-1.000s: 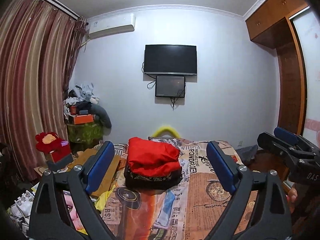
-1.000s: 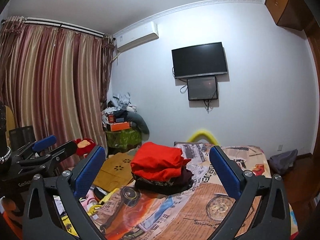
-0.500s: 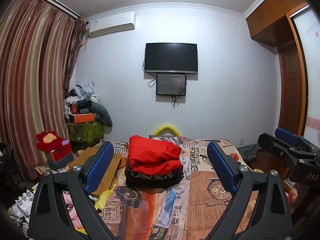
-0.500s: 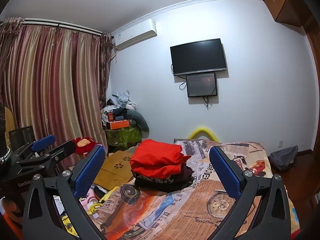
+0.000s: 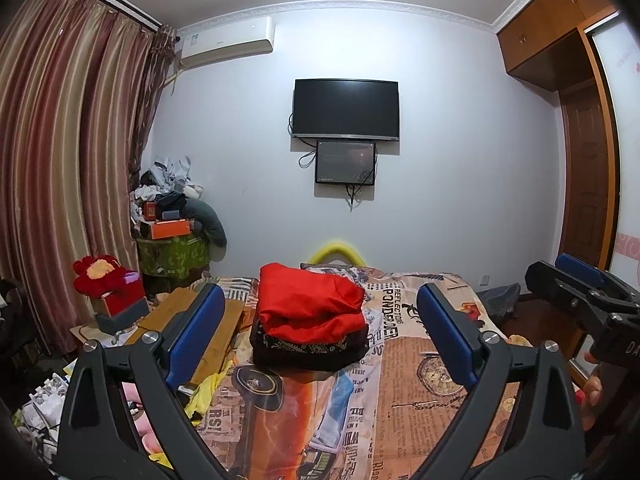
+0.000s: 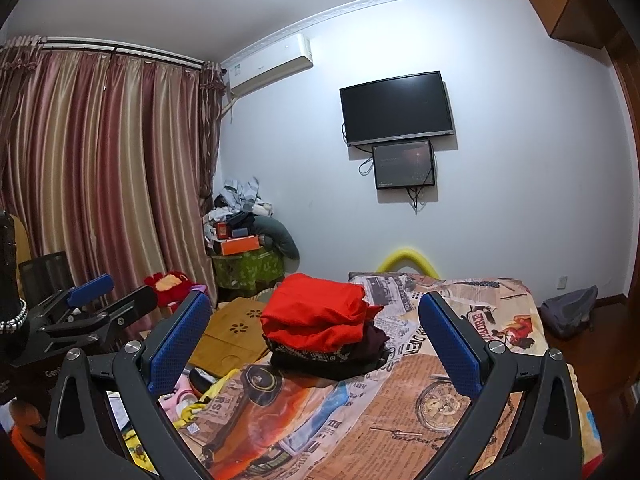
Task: Fold large clothes
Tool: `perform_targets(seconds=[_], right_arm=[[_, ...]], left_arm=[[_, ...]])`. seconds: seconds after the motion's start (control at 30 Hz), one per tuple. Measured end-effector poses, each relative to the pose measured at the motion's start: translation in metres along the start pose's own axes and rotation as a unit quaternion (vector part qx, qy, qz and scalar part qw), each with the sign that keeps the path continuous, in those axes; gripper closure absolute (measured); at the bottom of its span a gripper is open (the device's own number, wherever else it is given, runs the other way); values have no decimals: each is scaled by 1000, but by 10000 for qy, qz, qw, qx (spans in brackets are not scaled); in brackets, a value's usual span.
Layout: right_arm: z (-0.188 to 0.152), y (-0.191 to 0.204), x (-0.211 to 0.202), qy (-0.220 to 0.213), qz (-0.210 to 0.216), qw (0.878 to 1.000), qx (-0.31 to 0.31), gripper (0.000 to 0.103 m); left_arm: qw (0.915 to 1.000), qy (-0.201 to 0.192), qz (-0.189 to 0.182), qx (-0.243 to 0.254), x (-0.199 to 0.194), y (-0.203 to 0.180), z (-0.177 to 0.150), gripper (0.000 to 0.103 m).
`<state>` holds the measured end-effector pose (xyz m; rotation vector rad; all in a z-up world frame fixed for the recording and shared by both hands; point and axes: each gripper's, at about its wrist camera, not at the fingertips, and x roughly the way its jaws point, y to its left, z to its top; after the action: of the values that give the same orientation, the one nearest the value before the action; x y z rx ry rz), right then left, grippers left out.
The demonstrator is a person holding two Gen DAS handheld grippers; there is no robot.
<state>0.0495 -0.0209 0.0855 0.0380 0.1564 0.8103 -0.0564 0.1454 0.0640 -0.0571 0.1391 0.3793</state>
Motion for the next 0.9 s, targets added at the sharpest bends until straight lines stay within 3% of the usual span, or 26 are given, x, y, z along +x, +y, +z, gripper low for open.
perform_targets(seconds=[0.57, 0.9], right_arm=[[-3, 3, 4, 117, -115, 9998, -59, 0], [-2, 0, 5, 107, -160, 9998, -4, 0]], left_arm=[[9998, 78, -88, -149, 6, 3, -3, 6], [9998, 128, -154, 56, 6, -7, -7, 6]])
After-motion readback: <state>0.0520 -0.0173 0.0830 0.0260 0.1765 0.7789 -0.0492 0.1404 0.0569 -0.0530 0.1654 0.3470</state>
